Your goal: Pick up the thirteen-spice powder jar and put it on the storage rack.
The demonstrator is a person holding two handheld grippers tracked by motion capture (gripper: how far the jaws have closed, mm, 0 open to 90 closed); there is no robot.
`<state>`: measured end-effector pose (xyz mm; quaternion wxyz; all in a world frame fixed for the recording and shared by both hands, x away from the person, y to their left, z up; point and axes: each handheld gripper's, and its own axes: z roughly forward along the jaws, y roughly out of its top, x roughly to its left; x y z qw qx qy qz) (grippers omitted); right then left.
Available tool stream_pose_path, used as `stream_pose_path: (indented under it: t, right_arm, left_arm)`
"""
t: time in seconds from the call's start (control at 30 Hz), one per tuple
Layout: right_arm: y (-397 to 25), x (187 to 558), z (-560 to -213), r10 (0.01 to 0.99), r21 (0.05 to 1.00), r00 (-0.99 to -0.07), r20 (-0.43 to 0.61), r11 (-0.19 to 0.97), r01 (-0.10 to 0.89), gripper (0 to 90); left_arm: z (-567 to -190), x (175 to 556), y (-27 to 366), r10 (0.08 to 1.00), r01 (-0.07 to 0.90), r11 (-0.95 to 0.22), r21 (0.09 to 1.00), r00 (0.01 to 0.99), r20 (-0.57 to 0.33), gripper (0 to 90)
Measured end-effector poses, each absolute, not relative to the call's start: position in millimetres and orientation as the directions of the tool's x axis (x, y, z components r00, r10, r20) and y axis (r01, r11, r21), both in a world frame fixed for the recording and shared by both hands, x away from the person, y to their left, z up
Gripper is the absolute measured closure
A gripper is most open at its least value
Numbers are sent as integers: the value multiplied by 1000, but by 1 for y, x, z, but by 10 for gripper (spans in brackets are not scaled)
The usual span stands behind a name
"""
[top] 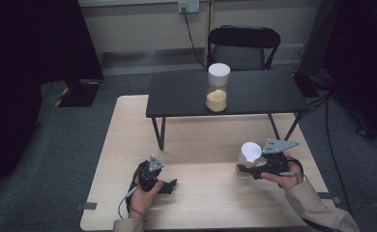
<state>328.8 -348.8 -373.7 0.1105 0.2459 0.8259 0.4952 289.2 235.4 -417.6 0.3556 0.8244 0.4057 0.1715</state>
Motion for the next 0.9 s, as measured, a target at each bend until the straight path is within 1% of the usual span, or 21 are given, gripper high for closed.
stream_pose_path:
  t: [0.53, 0.9]
  right_arm:
    - [-345, 340, -347, 526, 862, -849, 51, 406, 304, 297]
    - [-341, 348, -321, 529, 853, -847, 48, 420, 311, 298]
  left_arm:
    - [-418, 289, 235, 791, 547, -418, 725, 612, -6, 0]
    - [-418, 289, 235, 791, 547, -418, 725, 612, -6, 0]
